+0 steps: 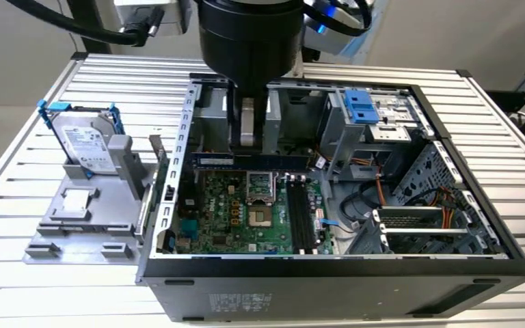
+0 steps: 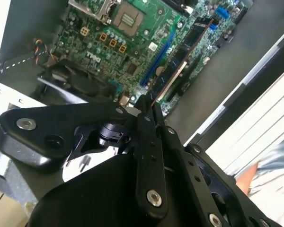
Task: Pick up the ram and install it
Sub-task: 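Pick up the ram and move it above insertion slot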
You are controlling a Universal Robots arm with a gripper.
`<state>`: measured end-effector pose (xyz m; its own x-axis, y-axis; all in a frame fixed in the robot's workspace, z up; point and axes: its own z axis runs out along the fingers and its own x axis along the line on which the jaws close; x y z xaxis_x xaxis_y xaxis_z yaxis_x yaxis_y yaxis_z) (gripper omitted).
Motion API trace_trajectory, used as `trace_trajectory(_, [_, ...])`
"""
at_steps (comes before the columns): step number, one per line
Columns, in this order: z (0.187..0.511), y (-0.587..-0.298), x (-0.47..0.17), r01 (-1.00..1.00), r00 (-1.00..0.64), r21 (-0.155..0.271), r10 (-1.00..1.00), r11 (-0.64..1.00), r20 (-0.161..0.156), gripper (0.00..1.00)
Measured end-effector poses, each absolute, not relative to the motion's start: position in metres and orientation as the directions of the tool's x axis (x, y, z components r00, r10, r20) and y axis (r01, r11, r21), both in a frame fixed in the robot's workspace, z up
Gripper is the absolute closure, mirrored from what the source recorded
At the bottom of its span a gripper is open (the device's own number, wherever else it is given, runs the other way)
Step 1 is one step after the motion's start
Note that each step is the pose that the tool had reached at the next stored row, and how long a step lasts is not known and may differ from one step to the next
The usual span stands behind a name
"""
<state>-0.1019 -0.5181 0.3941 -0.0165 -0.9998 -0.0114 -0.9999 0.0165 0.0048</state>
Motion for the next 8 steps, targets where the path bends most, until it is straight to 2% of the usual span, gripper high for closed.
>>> trace_trajectory(8, [0.394, -0.517, -0.069, -1.000, -0.016, 0.005, -1.000, 0.016, -0.011, 1.00])
